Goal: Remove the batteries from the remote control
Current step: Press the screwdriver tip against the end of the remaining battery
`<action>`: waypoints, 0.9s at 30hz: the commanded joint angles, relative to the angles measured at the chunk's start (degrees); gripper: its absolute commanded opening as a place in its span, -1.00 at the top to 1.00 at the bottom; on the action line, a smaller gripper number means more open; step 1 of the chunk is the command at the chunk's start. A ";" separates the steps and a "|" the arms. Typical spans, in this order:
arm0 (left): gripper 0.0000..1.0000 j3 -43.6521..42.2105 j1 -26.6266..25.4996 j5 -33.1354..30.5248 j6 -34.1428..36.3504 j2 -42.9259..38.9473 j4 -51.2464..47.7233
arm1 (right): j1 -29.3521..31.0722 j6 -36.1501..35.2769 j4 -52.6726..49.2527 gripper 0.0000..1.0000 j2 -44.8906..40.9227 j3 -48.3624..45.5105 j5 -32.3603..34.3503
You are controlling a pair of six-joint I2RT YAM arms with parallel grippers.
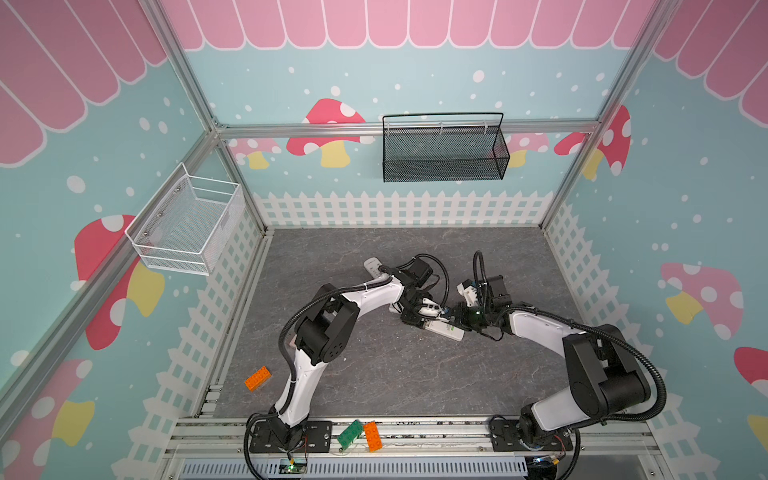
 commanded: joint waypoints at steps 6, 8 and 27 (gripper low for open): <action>-0.45 -0.01 0.01 -6.51 -2.10 3.84 -6.15 | -0.28 -0.42 -3.67 1.00 1.00 0.79 1.90; -0.46 0.14 -0.45 -5.71 -1.98 4.10 -6.19 | -0.19 0.47 -2.64 1.00 0.94 0.25 1.11; -0.30 3.11 -1.57 -4.19 -2.44 7.31 -11.12 | 0.44 2.53 -2.75 1.00 -1.09 -2.79 -0.37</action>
